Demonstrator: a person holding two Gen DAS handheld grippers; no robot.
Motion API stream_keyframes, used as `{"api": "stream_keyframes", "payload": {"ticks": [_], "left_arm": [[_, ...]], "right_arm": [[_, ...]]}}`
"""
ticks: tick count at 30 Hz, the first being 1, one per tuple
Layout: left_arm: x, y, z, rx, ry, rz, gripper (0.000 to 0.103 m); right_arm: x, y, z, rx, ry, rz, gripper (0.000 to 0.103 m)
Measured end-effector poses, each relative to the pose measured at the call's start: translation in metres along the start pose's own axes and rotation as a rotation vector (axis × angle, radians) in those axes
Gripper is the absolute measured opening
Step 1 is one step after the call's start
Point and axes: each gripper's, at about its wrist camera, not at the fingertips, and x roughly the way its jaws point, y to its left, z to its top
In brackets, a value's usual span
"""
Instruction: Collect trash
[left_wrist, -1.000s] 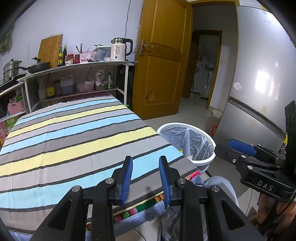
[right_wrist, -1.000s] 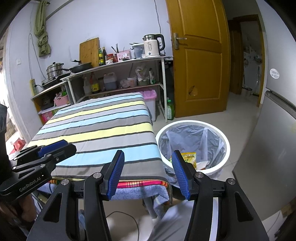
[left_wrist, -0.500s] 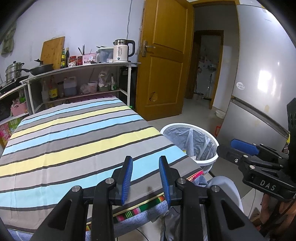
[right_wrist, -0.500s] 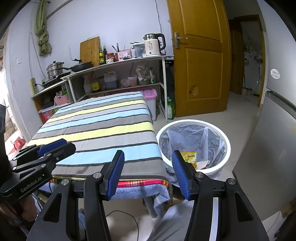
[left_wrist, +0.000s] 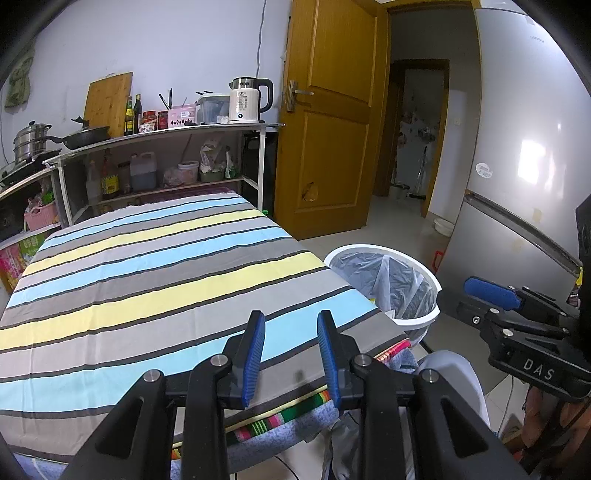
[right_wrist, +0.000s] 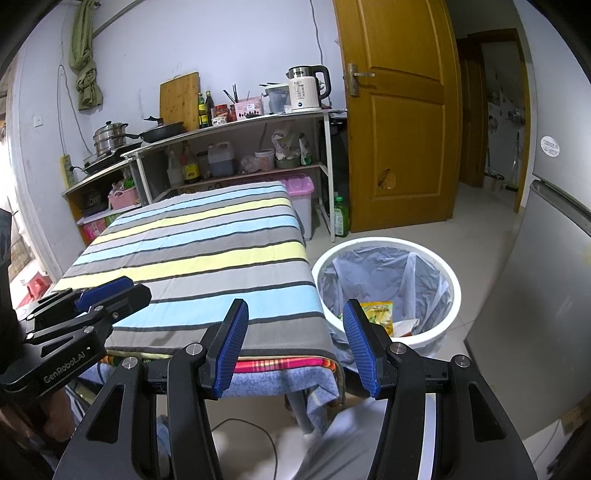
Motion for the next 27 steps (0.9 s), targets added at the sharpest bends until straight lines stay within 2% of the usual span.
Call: {"api": "stream_keyframes", "payload": {"ticks": [27], "left_arm": [[0.006,-0.0041,-0.0012,0.013,0.009,0.021,0.029]], "right_arm": [[0.0001,0.0001,0.0004,-0.001,0.006,0.001,0.054]]}}
